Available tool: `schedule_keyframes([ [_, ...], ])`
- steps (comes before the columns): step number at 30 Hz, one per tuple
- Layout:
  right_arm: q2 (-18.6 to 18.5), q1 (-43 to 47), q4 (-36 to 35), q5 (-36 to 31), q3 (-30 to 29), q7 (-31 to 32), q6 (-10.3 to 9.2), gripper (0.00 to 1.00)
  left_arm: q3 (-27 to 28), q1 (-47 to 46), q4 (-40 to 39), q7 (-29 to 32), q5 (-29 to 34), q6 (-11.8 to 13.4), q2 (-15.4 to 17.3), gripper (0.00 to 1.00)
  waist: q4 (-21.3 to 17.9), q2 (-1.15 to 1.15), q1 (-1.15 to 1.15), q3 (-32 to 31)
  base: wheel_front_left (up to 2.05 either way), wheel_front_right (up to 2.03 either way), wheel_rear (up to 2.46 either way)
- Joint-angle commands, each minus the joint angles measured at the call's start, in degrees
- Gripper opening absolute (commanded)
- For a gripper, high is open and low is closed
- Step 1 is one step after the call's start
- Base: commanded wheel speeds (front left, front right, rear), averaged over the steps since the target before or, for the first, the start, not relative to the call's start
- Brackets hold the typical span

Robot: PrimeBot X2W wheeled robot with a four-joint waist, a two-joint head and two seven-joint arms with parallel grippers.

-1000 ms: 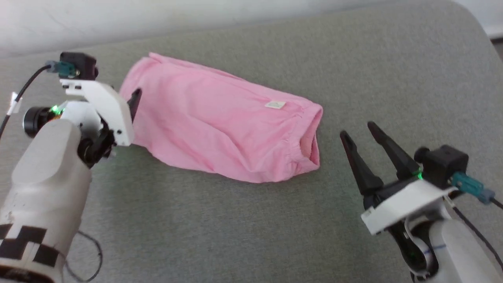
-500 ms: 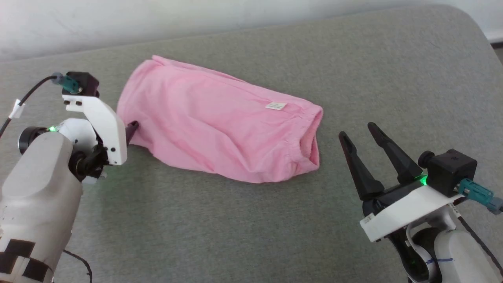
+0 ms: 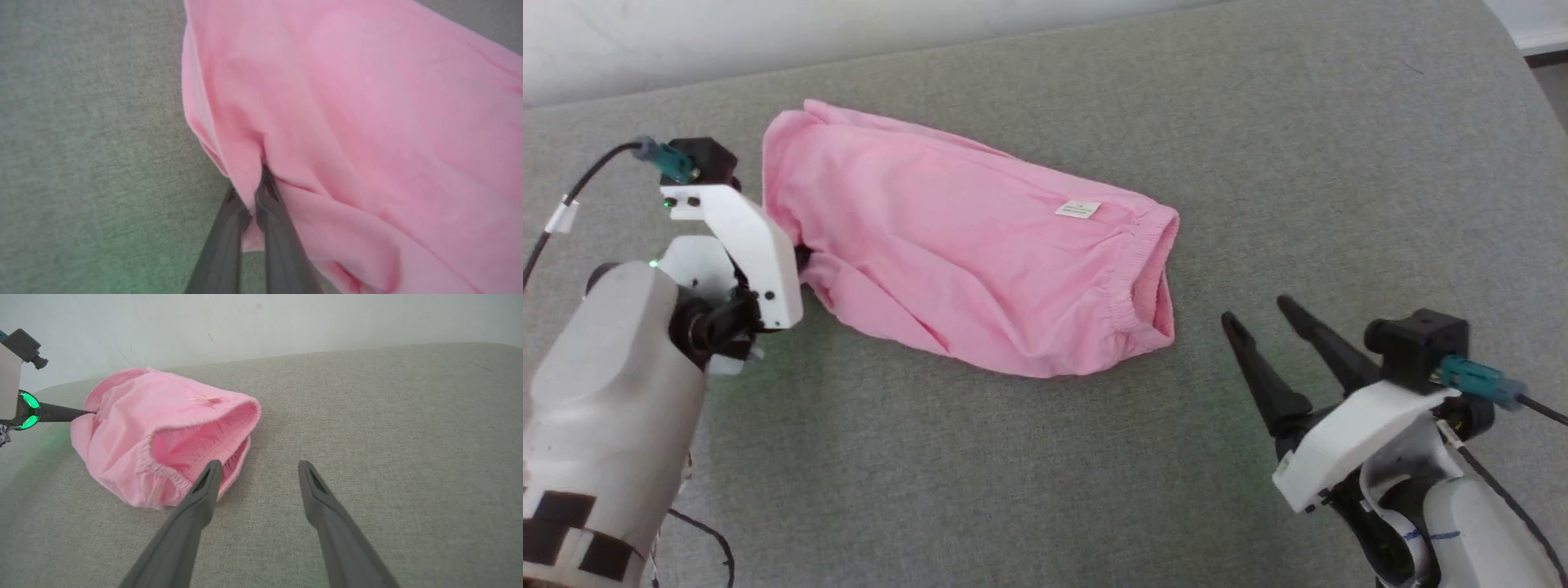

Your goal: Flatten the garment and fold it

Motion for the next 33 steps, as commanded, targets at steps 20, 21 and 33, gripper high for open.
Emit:
schedule_keyframes([
  [20,-3.4,-15.3,18.3,4.4,12.2,21.0,-0.04,1.00,-3.1,3.6,-13.2,-5.4,3.0,0.0,-1.5,0.00,7.1,0.00,0.00,1.6,0.00,0.00,0.00],
  [21,-3.2,-15.4,19.5,4.7,12.2,22.0,-0.04,0.96,-3.3,3.8,-13.7,-5.4,3.1,0.1,-1.5,0.00,7.3,0.00,0.00,1.6,0.00,0.00,0.00],
  [33,-5.6,-13.4,16.7,10.6,12.0,21.8,-0.04,0.00,-2.8,10.2,-18.5,-11.3,3.4,1.8,-0.3,0.00,8.4,0.00,0.00,-4.2,0.00,0.00,0.00],
])
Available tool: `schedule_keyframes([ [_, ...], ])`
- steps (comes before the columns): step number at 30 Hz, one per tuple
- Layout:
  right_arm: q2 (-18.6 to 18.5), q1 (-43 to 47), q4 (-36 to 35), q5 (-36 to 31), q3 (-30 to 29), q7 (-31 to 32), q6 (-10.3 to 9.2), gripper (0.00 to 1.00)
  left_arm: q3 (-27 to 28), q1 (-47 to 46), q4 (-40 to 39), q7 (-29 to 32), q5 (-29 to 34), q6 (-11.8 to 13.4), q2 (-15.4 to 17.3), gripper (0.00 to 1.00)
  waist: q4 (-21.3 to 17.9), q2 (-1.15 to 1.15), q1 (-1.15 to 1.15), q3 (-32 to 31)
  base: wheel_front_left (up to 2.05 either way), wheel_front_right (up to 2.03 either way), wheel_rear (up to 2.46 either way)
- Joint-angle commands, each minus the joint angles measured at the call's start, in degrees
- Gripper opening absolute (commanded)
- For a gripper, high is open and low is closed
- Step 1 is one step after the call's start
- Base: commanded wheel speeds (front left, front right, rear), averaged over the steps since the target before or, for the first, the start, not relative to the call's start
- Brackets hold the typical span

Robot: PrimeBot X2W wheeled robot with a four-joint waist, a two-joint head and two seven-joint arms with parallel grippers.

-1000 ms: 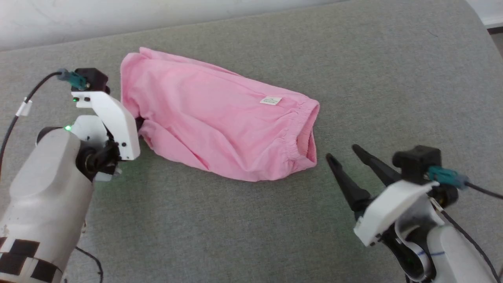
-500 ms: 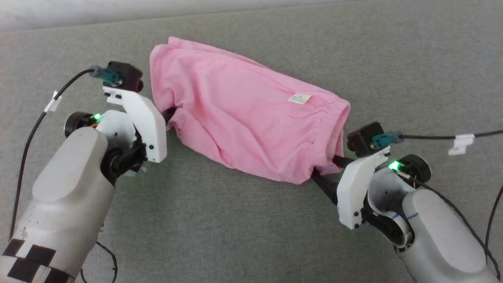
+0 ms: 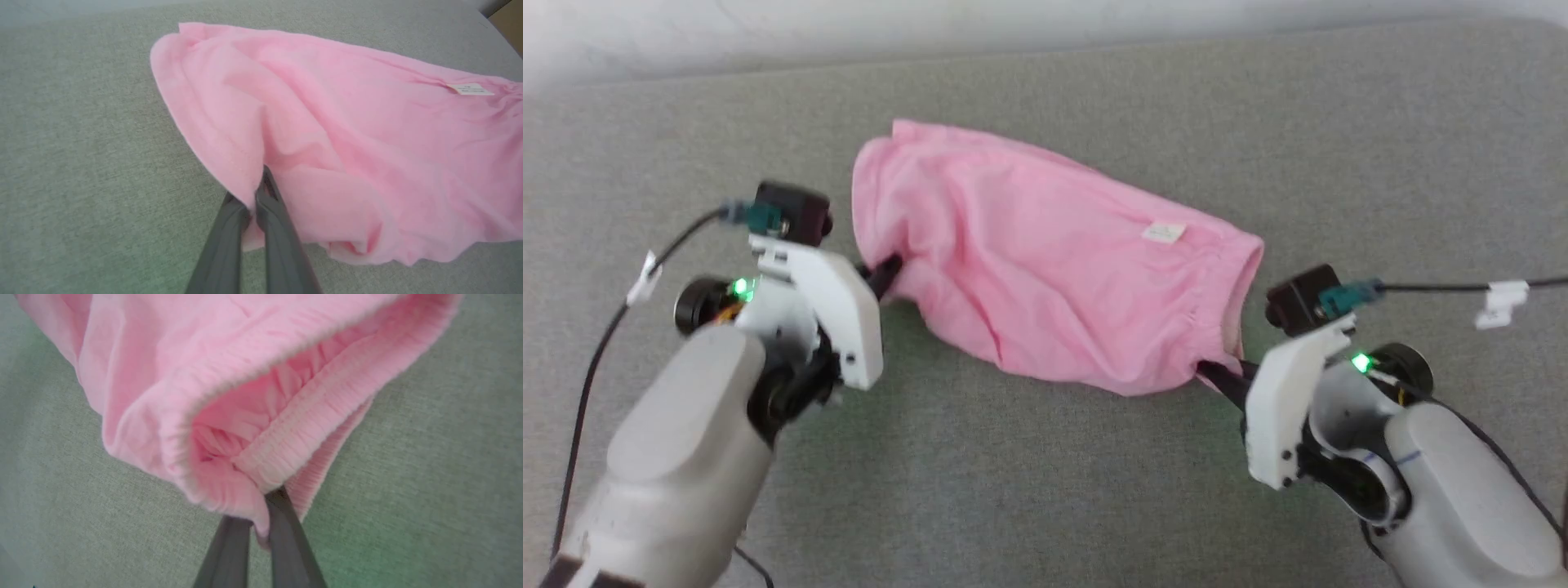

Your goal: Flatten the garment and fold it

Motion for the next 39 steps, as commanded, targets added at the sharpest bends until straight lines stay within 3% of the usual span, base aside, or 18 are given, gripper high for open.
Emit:
schedule_keyframes([
  [1,-0.6,1.2,-0.7,0.6,-0.1,-0.6,-0.04,0.00,0.3,1.9,-0.7,-0.8,0.3,0.6,0.6,0.00,0.6,0.00,0.00,-3.0,0.00,0.00,0.00],
  [5,-3.2,4.2,-3.7,2.1,-1.6,-2.0,-0.04,0.00,1.1,8.6,-5.3,-3.4,0.1,3.6,1.9,0.00,1.8,0.00,0.00,-7.0,0.00,0.00,0.00],
  [13,-7.6,11.7,-5.5,5.9,-3.3,-0.8,-0.04,0.00,1.8,27.4,-18.4,-4.9,-1.6,11.7,5.2,0.00,4.4,0.00,0.00,-12.0,0.00,0.00,0.00],
  [17,-8.6,14.9,-4.2,6.3,-3.6,-1.5,-0.04,0.00,1.0,34.8,-21.7,-5.2,-4.1,13.4,3.7,0.00,5.6,0.00,0.00,-13.0,0.00,0.00,0.00],
  [18,-8.5,15.4,-3.7,6.3,-3.8,-2.0,-0.04,0.08,0.8,36.0,-21.7,-5.6,-4.3,13.8,3.1,0.00,5.7,0.00,0.00,-13.1,0.00,0.00,0.00],
  [20,-8.4,16.2,-2.3,5.8,-4.1,-2.9,-0.04,0.46,0.6,37.6,-21.1,-6.9,-5.2,14.2,1.3,0.00,5.8,0.00,0.00,-13.1,0.00,0.00,0.00],
  [21,-8.0,16.7,-1.7,5.8,-4.4,-3.4,-0.04,1.00,0.4,37.9,-20.6,-7.6,-5.2,14.1,0.6,0.00,5.9,0.00,0.00,-13.1,0.00,0.00,0.00],
  [22,-7.3,17.3,-1.4,6.3,-4.8,-4.0,-0.04,1.00,0.7,38.0,-19.9,-8.8,-5.3,14.3,-0.3,0.00,6.0,0.00,0.00,-13.1,0.00,0.00,0.00],
  [23,-6.9,17.8,-1.3,6.7,-5.0,-4.6,-0.04,1.00,0.9,38.0,-19.1,-9.9,-5.3,14.4,-1.1,0.15,6.0,0.00,0.00,-13.2,0.00,0.00,0.00],
  [24,-6.4,18.5,-1.3,7.0,-5.4,-5.6,-0.04,1.00,0.9,37.8,-18.3,-10.8,-5.1,14.4,-1.6,0.47,6.0,0.00,0.00,-13.3,0.00,0.00,0.00],
  [25,-6.1,19.1,-1.6,6.9,-6.1,-6.9,-0.04,1.00,1.0,37.5,-17.7,-12.0,-4.6,14.5,-2.0,1.00,6.0,0.00,0.00,-13.3,0.00,0.00,0.00],
  [32,-1.2,25.6,-9.2,2.5,-14.1,-13.4,-0.04,1.00,5.3,35.6,-17.3,-25.2,-0.4,16.0,-2.7,1.00,5.2,0.00,0.00,-14.5,0.00,0.00,0.00],
  [35,1.6,27.6,-13.9,0.2,-16.9,-11.6,-0.04,1.00,7.0,35.3,-18.0,-31.0,1.6,16.7,-2.7,1.00,4.8,0.00,0.00,-14.8,0.00,0.00,0.00],
  [39,3.5,28.5,-19.8,-3.0,-19.1,-6.9,-0.04,1.00,9.1,34.9,-19.2,-34.5,6.0,17.7,-2.8,1.00,5.0,0.00,0.00,-15.1,0.00,0.00,0.00],
])
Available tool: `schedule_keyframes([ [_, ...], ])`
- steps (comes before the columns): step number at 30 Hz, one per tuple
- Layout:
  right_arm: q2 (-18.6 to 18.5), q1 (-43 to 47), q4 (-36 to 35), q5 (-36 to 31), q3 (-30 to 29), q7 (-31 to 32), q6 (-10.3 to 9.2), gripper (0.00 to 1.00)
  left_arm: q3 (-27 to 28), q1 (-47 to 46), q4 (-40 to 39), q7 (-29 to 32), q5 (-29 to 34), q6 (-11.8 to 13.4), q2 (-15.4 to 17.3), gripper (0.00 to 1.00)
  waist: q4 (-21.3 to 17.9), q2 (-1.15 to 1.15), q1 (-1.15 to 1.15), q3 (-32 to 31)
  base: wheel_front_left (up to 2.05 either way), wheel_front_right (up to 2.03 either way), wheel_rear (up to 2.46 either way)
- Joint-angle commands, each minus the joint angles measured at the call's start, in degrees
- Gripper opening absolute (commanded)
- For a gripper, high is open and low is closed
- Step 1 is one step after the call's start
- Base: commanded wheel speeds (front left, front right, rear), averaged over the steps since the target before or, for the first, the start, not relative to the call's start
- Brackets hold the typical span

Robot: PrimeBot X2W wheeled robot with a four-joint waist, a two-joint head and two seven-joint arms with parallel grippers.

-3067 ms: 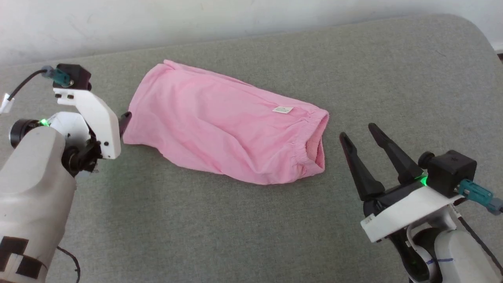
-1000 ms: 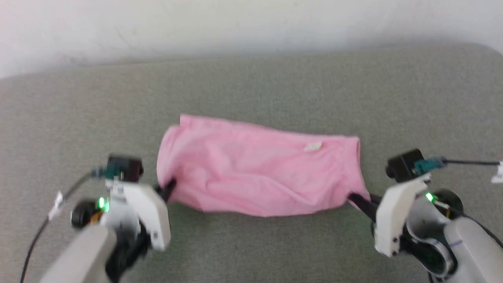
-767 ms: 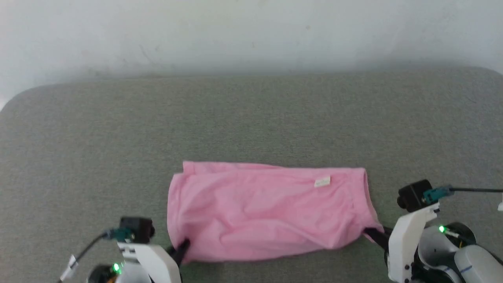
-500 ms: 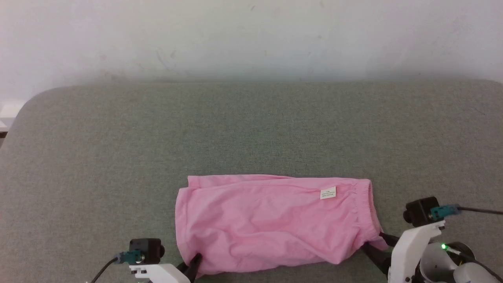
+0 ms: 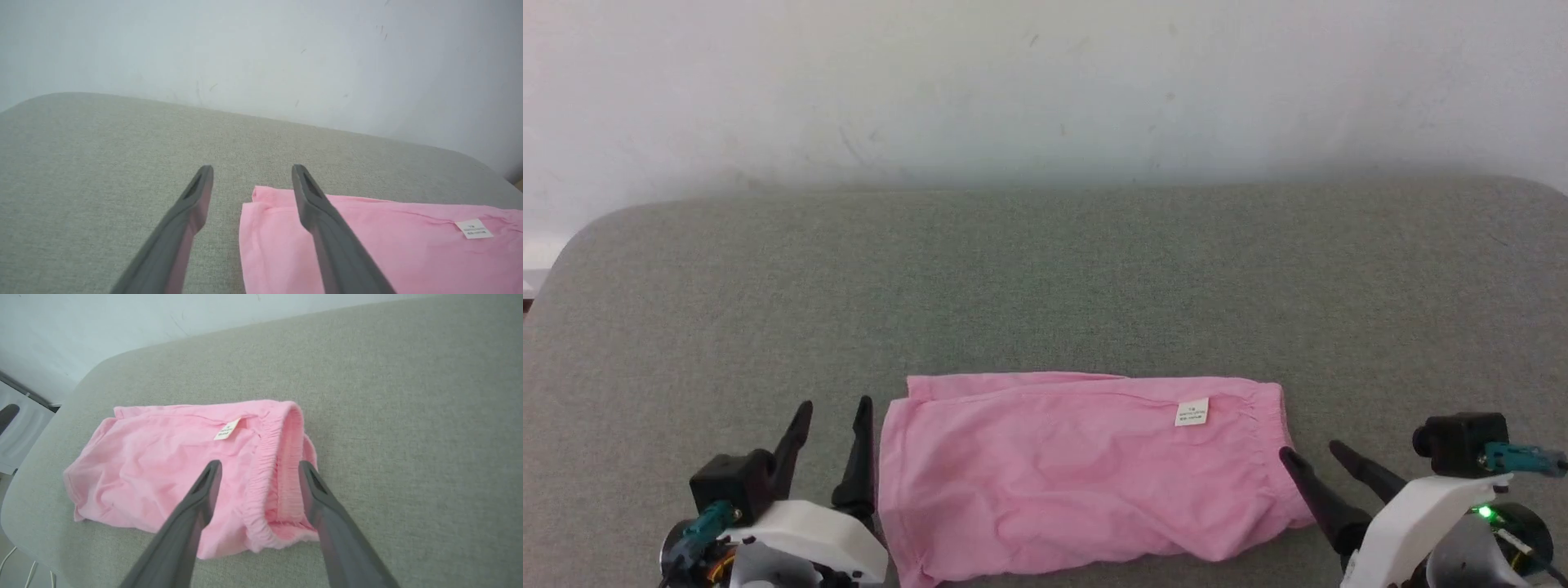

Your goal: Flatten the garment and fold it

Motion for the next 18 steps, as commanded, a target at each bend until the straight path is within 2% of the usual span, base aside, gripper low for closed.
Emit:
schedule_keyframes([
  [1,0.5,0.1,-1.6,-1.1,-0.7,1.4,-0.04,1.00,0.9,-0.6,-0.8,-0.5,1.8,0.7,-0.2,1.00,0.4,0.00,0.00,0.0,0.00,0.00,0.00],
  [4,0.2,-0.9,-3.1,-4.4,-1.5,6.2,-0.04,1.00,2.9,-0.3,-3.1,-0.8,6.1,1.2,-0.8,1.00,1.3,0.00,0.00,0.6,0.00,0.00,0.00],
  [8,-0.1,-3.5,-0.8,-8.0,-2.0,11.2,-0.04,1.00,5.5,0.7,-6.4,-0.8,12.1,1.3,-2.0,1.00,3.1,0.00,0.00,1.9,0.00,0.00,0.00],
  [13,-0.4,-6.7,5.9,-9.1,-3.1,13.6,-0.04,1.00,7.9,2.4,-9.2,-0.8,17.1,0.6,-3.7,1.00,5.2,0.00,0.00,3.5,0.00,0.00,0.00],
  [18,-0.3,-8.5,12.3,-8.4,-4.2,14.1,-0.04,1.00,9.5,3.7,-9.5,-0.8,18.9,-0.2,-5.0,1.00,6.3,0.00,0.00,4.5,0.00,0.00,0.00],
])
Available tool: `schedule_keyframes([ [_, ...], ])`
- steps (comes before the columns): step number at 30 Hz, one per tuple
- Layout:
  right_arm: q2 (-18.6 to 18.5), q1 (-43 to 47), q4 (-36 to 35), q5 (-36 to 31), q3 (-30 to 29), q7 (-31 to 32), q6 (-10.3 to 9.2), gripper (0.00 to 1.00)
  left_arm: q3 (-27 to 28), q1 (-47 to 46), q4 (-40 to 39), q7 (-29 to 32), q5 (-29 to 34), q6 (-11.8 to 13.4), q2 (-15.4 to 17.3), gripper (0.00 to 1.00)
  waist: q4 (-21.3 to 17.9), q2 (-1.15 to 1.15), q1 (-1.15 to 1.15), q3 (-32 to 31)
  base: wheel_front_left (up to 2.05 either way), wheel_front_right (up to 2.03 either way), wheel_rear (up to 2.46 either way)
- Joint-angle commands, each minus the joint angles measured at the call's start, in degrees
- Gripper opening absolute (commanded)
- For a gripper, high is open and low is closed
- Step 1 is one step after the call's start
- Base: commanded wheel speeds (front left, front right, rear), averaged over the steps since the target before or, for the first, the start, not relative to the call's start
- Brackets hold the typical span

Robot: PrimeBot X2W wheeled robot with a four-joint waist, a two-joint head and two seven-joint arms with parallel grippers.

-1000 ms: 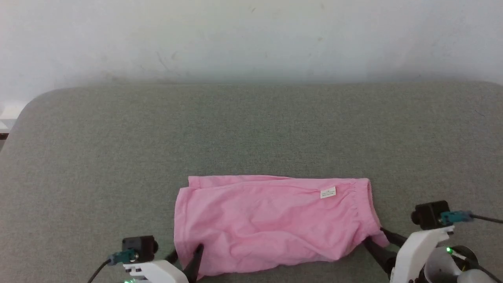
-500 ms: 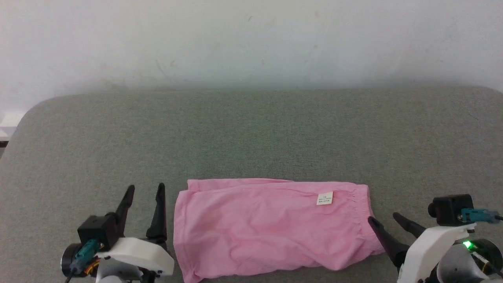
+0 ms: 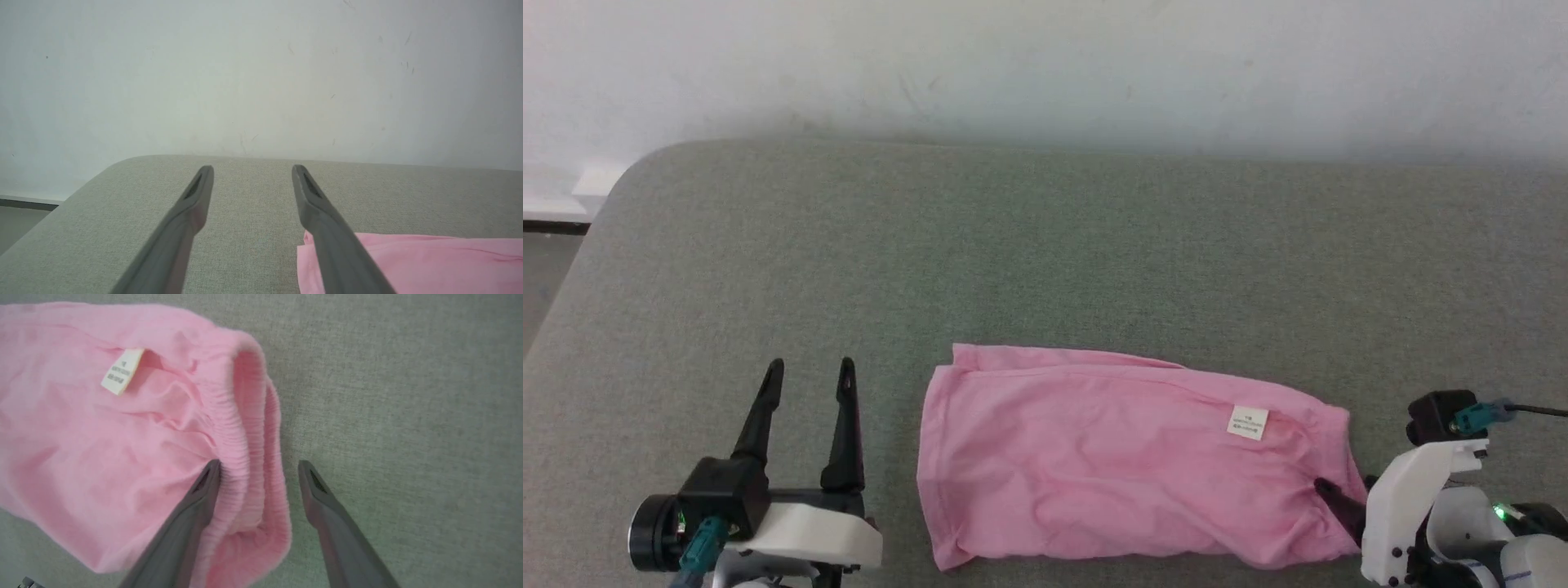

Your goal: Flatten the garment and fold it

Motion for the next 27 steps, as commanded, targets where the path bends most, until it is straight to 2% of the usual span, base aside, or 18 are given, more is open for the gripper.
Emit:
schedule_keyframes([
  [1,0.1,-0.6,0.8,0.5,-0.3,0.3,-0.05,1.00,0.3,0.5,-0.1,-0.3,0.5,-0.3,-0.3,1.00,0.9,0.00,-0.01,0.9,0.00,0.00,0.00],
  [5,0.7,-1.2,6.8,2.0,0.3,1.8,-0.05,1.00,1.1,0.9,0.9,-0.3,1.7,-1.5,-1.5,1.00,1.3,0.00,-0.01,1.0,0.00,0.00,0.00],
  [6,0.7,-1.2,7.9,2.5,0.9,2.6,-0.05,0.80,1.2,1.0,1.2,-0.3,2.0,-1.8,-1.7,1.00,1.3,0.00,-0.01,1.0,0.00,0.00,0.00],
  [7,0.9,-1.1,8.6,3.3,1.3,3.1,-0.05,0.41,1.3,1.1,1.4,-0.3,2.3,-2.0,-2.0,1.00,1.3,0.00,-0.01,0.9,0.00,0.00,0.00],
  [9,1.1,-1.2,9.2,4.6,2.2,3.6,-0.05,0.04,1.7,1.2,2.0,-0.3,2.7,-2.5,-2.4,1.00,1.1,0.00,-0.01,0.6,0.00,0.00,0.00],
  [10,1.2,-1.3,9.1,5.5,2.7,3.6,-0.05,0.00,1.9,1.4,2.3,-0.3,2.8,-2.7,-2.6,1.00,0.9,0.00,-0.01,0.4,0.00,0.00,0.00],
  [15,0.1,-1.5,7.3,8.2,3.7,2.2,-0.05,0.00,3.4,2.7,3.2,-0.3,3.1,-3.6,-3.2,1.00,-0.3,0.00,-0.01,-1.3,0.00,0.00,0.00],
  [18,-0.4,-1.4,6.5,9.5,2.2,1.7,-0.05,0.00,4.1,3.9,3.6,-0.3,3.3,-4.0,-3.2,1.00,-0.9,0.00,-0.01,-2.2,0.00,0.00,0.00],
  [21,-1.4,-0.8,6.4,10.1,-1.3,1.6,-0.05,0.00,4.2,4.6,4.1,-0.3,3.6,-4.4,-3.4,1.00,-0.9,0.00,-0.01,-3.1,0.00,0.00,0.00],
  [27,-2.7,1.3,6.6,9.7,-12.0,3.0,-0.05,0.00,4.4,5.2,4.5,-0.3,4.0,-5.2,-4.1,1.00,-0.7,0.00,-0.01,-4.3,0.00,0.00,0.00],
])
